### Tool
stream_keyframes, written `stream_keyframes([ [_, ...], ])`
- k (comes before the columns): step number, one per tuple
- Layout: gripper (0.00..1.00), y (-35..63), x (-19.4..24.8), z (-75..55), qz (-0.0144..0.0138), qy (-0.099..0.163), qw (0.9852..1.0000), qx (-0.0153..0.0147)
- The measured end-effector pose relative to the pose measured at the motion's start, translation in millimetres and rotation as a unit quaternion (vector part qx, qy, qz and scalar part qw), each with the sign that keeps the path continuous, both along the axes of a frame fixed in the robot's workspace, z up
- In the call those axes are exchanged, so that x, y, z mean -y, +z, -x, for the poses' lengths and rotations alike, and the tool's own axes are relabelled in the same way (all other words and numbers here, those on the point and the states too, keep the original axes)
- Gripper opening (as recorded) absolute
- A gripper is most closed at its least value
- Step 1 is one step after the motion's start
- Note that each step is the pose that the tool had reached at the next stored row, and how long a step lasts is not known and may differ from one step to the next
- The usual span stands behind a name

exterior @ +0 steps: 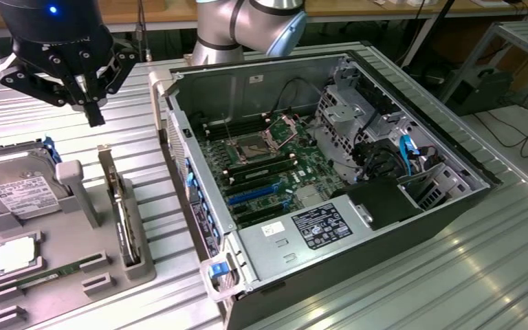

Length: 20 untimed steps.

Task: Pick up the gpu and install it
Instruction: 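Reach for the gpu, then pick up the gpu and move the gpu toward the slot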

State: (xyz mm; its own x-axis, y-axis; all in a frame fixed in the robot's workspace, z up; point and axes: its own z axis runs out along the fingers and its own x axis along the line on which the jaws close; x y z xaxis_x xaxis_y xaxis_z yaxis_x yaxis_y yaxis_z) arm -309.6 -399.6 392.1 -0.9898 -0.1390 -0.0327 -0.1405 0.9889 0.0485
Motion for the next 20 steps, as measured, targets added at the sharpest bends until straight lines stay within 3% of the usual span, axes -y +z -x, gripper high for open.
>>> stream_keyframes([
  [20, 0.11, 0.3, 0.0, -7.6, 0.0000, 0.000, 1.0000, 0.0000],
])
